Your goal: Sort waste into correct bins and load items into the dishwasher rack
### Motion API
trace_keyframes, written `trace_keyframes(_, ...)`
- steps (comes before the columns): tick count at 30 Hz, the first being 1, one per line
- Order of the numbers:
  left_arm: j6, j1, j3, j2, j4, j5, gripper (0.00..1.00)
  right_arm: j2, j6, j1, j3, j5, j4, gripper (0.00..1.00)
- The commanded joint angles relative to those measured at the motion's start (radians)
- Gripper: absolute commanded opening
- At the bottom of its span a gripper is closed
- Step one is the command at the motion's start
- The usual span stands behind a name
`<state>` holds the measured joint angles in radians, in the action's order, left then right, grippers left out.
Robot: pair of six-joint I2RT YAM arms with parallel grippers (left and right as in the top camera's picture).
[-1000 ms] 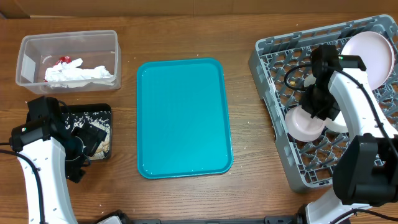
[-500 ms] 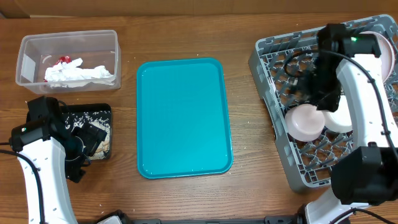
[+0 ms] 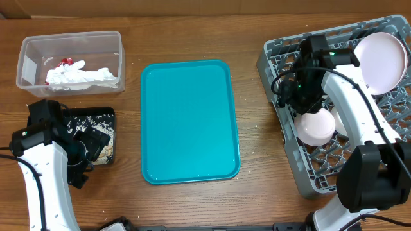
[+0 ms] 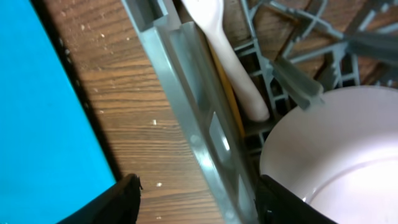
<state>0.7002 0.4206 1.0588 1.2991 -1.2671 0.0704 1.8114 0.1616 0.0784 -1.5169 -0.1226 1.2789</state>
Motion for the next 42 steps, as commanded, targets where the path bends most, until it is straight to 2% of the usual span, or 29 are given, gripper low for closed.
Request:
trace_keyframes(1, -0.013, 0.001, -0.002, -0.001, 0.0, 0.0, 1.0, -0.002, -0.005, 0.0, 0.055, 0.001, -0.048, 0.54)
trace_keyframes(4, -0.013, 0.001, -0.002, -0.001, 0.0, 0.0, 1.0, -0.002, -0.005, 0.0, 0.077, 0.002, -0.088, 0.4)
trace_keyframes(9, -0.013, 0.001, -0.002, -0.001, 0.0, 0.0, 1.0, -0.002, 0.023, 0.0, 0.077, 0.017, -0.144, 0.24)
trace_keyframes(14, -0.013, 0.001, -0.002, -0.001, 0.0, 0.0, 1.0, -0.002, 0.057, -0.019, 0.077, 0.064, -0.206, 0.2)
trace_keyframes(18, -0.013, 0.001, -0.002, -0.001, 0.0, 0.0, 1.0, -0.002, 0.067, -0.069, 0.077, 0.076, -0.233, 0.11)
trace_keyframes(24, -0.013, 0.001, -0.002, -0.001, 0.0, 0.0, 1.0, -0.002, 0.055, -0.134, 0.077, 0.044, -0.246, 0.09)
trace_keyframes(30, -0.013, 0.001, -0.002, -0.001, 0.0, 0.0, 1.0, -0.003, 0.047, -0.124, 0.034, -0.008, -0.199, 0.08)
trace_keyframes(31, -0.013, 0.001, -0.002, -0.001, 0.0, 0.0, 1.0, -0.004, 0.047, -0.124, 0.014, -0.017, -0.183, 0.09)
trace_keyframes(33, -0.013, 0.001, -0.002, -0.001, 0.0, 0.0, 1.0, -0.005, 0.001, -0.122, -0.05, -0.121, -0.127, 0.22)
trace_keyframes(34, -0.013, 0.001, -0.002, -0.001, 0.0, 0.0, 1.0, -0.005, -0.039, -0.117, -0.055, -0.165, -0.116, 0.34)
trace_keyframes(35, -0.013, 0.001, -0.002, -0.001, 0.0, 0.0, 1.0, -0.005, -0.067, -0.111, -0.055, -0.189, -0.105, 0.54)
trace_keyframes(37, -0.013, 0.001, -0.002, -0.001, 0.0, 0.0, 1.0, -0.002, -0.104, -0.084, -0.053, -0.185, -0.078, 0.8)
trace_keyframes(39, -0.013, 0.001, -0.002, -0.001, 0.0, 0.0, 1.0, 0.0, -0.117, -0.054, -0.039, -0.157, -0.082, 0.86)
trace_keyframes(42, -0.013, 0.001, -0.002, -0.001, 0.0, 0.0, 1.0, 0.0, -0.084, -0.006, 0.009, -0.092, -0.132, 0.86)
